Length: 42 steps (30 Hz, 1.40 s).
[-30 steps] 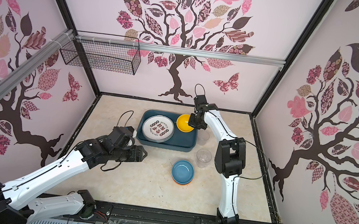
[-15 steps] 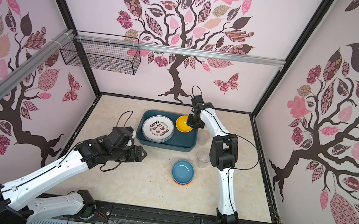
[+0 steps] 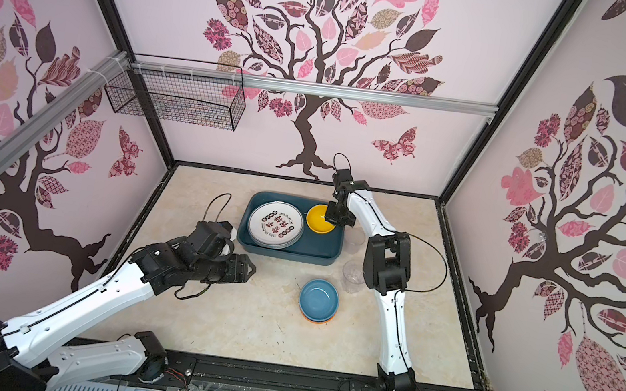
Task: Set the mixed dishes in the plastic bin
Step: 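Lower the yellow bowl into the bin and open the right gripper, then move the right gripper back to the grey-blue bowl rim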
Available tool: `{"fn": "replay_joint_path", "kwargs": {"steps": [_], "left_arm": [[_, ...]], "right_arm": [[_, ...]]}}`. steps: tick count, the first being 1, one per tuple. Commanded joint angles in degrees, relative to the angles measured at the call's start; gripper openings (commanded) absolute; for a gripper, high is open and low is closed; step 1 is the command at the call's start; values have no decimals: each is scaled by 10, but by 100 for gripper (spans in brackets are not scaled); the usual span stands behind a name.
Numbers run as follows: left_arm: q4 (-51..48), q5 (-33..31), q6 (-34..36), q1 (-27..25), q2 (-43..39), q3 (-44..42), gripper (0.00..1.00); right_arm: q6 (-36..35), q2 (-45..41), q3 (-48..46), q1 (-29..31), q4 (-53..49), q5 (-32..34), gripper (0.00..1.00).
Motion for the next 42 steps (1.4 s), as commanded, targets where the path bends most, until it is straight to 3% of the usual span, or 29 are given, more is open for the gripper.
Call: {"fn": "replay_joint_path", "kwargs": {"steps": [1, 23, 28, 42], "left_arm": [[3, 3, -4, 2, -3, -17, 75], [11, 9, -15, 2, -14, -35, 75], [17, 16, -18, 2, -19, -39, 75], [35, 47, -24, 3, -43, -55, 76]], "right_arm": [[0, 17, 19, 0, -9, 2, 6], [-2, -2, 23, -1, -26, 1, 23], [-6, -43, 14, 0, -38, 1, 30], [-10, -240, -179, 7, 31, -15, 35]]}}
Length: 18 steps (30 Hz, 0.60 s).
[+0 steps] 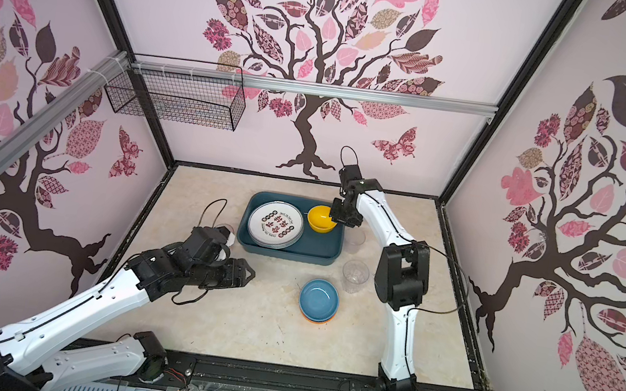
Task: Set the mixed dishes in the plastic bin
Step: 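Move the right gripper back to the grey-blue bowl rim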
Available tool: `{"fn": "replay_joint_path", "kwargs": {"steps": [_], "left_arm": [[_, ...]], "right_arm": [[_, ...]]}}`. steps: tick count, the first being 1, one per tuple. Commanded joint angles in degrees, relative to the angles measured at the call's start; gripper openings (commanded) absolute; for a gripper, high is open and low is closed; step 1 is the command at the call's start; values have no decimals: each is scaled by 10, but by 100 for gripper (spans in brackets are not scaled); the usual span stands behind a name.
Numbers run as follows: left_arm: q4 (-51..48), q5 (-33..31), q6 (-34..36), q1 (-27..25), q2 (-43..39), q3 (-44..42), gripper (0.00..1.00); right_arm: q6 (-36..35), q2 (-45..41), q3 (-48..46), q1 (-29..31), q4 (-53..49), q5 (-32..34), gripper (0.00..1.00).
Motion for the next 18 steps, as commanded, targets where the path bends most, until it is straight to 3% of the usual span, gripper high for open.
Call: {"fn": "replay_joint_path", "kwargs": {"steps": [1, 18], "left_arm": [[17, 16, 0, 1, -12, -15, 76], [37, 121, 46, 1, 48, 9, 74]], "right_arm": [[-8, -83, -55, 5, 24, -12, 36], [15, -410, -416, 10, 136, -94, 40]]}}
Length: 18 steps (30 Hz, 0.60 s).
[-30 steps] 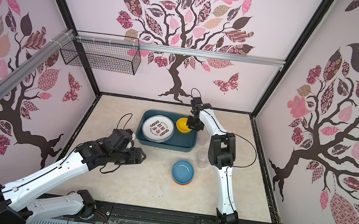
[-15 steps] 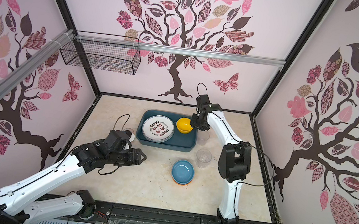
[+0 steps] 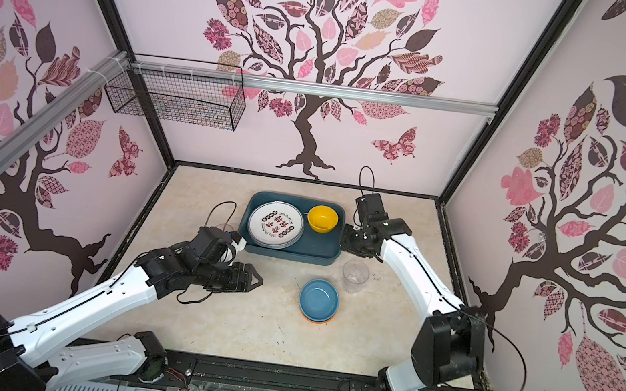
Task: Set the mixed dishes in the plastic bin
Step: 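Move the right gripper back to the grey-blue bowl rim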
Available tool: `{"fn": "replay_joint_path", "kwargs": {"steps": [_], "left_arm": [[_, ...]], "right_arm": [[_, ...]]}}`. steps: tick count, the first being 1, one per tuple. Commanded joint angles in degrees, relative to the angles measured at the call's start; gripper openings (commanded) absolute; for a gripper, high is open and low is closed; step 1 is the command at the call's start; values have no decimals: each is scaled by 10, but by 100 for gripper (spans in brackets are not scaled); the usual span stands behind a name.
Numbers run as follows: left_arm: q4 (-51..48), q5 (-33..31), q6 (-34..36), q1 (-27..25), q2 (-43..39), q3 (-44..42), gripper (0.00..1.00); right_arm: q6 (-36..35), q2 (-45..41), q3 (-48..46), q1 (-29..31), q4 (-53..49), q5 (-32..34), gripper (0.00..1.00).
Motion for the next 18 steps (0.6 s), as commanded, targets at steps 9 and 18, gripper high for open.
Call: {"fn": "replay_joint_path", "kwargs": {"steps": [9, 18], "left_arm": [[45, 45, 11, -19, 49, 21, 74], [70, 41, 6, -71, 120, 47, 74]], "right_arm": [[20, -200, -180, 2, 14, -41, 41], [34, -288, -297, 2, 33, -65, 41]]}}
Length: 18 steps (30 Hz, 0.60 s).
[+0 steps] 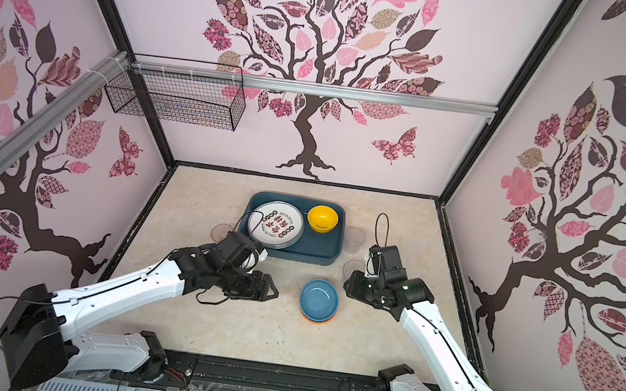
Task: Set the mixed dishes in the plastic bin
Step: 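Move the right gripper back to the grey-blue bowl rim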
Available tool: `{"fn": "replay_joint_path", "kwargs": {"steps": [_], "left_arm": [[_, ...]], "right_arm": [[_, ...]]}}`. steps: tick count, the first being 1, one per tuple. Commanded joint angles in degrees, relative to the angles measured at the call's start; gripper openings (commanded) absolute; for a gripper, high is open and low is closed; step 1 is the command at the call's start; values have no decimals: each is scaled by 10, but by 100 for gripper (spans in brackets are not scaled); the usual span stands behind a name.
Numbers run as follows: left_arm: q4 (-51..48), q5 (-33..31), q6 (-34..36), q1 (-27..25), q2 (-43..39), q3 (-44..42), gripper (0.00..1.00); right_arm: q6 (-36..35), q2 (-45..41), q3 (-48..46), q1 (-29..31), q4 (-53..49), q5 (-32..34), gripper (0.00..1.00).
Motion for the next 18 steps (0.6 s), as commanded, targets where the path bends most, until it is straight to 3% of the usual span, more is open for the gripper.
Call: {"fn": "replay_joint_path", "kwargs": {"steps": [1, 9, 18], "left_arm": [[22, 2, 1, -14, 20, 35, 74], [26, 1, -1, -20, 33, 38, 73], [27, -2, -3, -20, 34, 32, 73]], "right_arm": [[11, -19, -27, 2, 19, -17, 41], [19, -5, -53, 8, 63, -29, 41], [28, 50, -56, 64, 98, 16, 38]]}}
